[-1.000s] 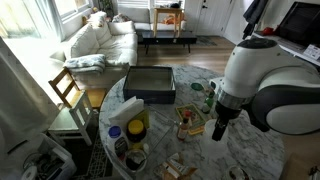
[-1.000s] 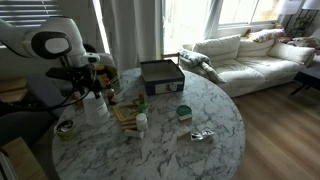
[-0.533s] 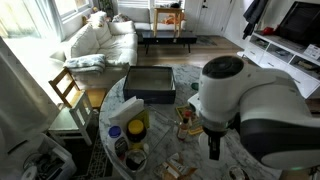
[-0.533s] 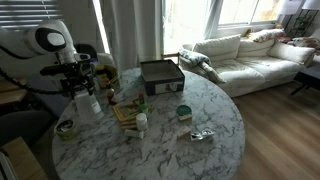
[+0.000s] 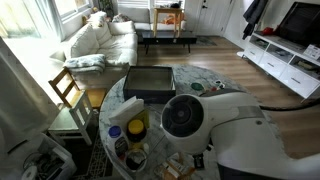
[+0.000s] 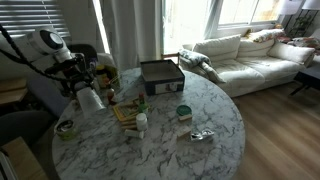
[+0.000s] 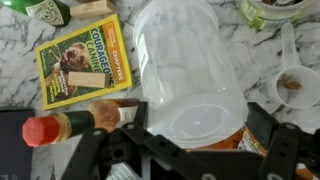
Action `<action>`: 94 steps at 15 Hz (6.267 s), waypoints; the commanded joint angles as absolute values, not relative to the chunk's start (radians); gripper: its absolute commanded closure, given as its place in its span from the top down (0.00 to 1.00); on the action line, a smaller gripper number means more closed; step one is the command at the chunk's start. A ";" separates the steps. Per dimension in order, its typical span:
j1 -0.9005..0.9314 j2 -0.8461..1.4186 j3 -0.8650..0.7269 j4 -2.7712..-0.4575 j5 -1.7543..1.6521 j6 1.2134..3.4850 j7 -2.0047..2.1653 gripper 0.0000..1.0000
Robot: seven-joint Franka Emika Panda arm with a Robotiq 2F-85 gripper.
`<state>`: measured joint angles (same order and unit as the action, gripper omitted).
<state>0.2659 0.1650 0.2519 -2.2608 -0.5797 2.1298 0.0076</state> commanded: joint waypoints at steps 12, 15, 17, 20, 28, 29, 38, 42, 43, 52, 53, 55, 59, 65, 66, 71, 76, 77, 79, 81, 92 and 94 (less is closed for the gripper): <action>0.312 0.270 0.200 -2.146 -0.626 2.202 0.432 1.00; 0.313 0.267 0.198 -2.135 -0.628 2.196 0.422 1.00; 0.314 0.270 0.194 -2.137 -0.626 2.207 0.448 1.00; 0.310 0.260 0.171 -2.123 -0.597 2.107 0.513 1.00; 0.144 0.075 0.130 -2.234 -0.113 2.099 0.231 1.00; 0.126 0.053 0.122 -2.263 -0.051 2.117 0.193 1.00; 0.062 0.002 0.067 -2.451 0.325 2.355 0.013 1.00; 0.063 -0.024 0.065 -2.502 0.382 2.422 -0.010 1.00; 0.063 -0.027 0.065 -2.502 0.382 2.423 -0.010 1.00; 0.035 0.023 0.033 -2.507 0.537 2.427 0.063 1.00; 0.031 0.028 0.030 -2.506 0.568 2.424 0.066 1.00; 0.025 0.044 0.028 -2.504 0.629 2.420 0.066 1.00; 0.016 0.070 0.027 -2.506 0.759 2.428 0.060 0.71; 0.014 0.065 0.012 -2.513 0.717 2.515 0.142 0.31; 0.013 0.061 0.010 -2.512 0.703 2.521 0.153 0.22; 0.011 0.024 -0.001 -2.494 0.535 2.490 0.241 0.00; 0.016 -0.012 0.000 -2.491 0.294 2.513 0.424 0.01; 0.019 -0.020 0.004 -2.494 0.208 2.519 0.500 0.01; 0.028 -0.032 0.021 -2.507 0.037 2.540 0.660 0.01; 0.027 -0.043 0.034 -2.502 -0.125 2.534 0.809 0.01; 0.084 -0.009 0.122 -2.476 -0.537 2.479 1.326 0.01; 0.089 -0.005 0.125 -2.470 -0.637 2.442 1.409 0.01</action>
<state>0.0763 -0.0122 0.1207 -2.4782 -0.5182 2.4981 1.2951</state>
